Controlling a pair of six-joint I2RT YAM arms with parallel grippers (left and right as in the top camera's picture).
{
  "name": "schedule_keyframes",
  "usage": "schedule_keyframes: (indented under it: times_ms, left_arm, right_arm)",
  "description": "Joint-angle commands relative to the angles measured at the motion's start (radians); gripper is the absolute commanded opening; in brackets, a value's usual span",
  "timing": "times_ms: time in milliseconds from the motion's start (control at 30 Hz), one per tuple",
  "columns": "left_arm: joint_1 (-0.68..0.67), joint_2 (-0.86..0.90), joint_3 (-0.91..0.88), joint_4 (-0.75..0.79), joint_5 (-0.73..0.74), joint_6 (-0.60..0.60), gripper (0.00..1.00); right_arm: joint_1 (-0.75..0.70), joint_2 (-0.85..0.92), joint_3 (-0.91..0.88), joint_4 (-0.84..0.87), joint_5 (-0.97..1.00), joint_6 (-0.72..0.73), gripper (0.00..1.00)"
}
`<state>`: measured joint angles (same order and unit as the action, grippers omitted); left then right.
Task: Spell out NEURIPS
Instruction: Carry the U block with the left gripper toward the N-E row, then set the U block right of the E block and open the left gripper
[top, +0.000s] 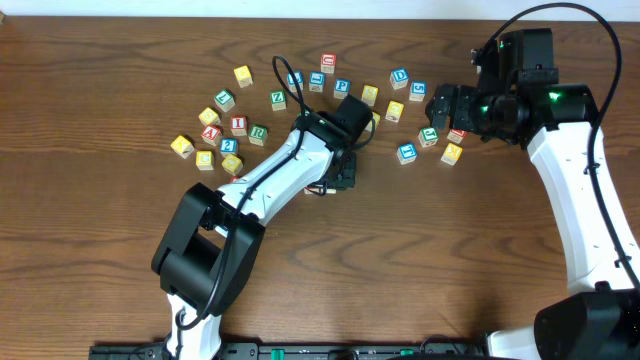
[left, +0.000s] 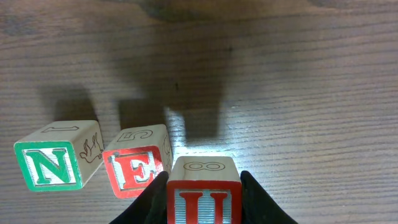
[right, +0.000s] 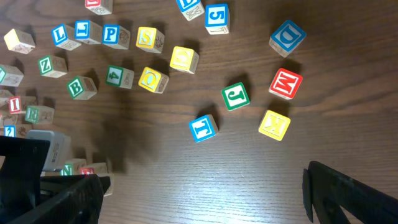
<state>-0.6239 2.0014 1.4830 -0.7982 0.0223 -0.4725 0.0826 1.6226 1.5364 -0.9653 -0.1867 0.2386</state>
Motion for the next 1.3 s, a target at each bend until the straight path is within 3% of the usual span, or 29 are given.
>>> schedule_keyframes:
  times_ms: [0, 867, 1133, 1267]
  left_arm:
    - [0.001, 0.018, -0.008, 0.005, -0.053, -0.034, 0.23]
    - [-0.022, 0.097, -0.01, 0.045, -0.095, -0.113, 0.23]
    - [-0.022, 0.097, -0.01, 0.045, -0.114, -0.113, 0.28]
    - [-0.022, 0.097, -0.01, 0.044, -0.113, -0.113, 0.35]
  right_arm:
    - [0.004, 0.0, 0.018, 0.0, 0.001, 0.008, 0.99]
    - [0.004, 0.0, 0.018, 0.0, 0.001, 0.008, 0.99]
    - [0.004, 0.0, 0.018, 0.0, 0.001, 0.008, 0.99]
    - [0.004, 0.0, 0.018, 0.0, 0.001, 0.008, 0.99]
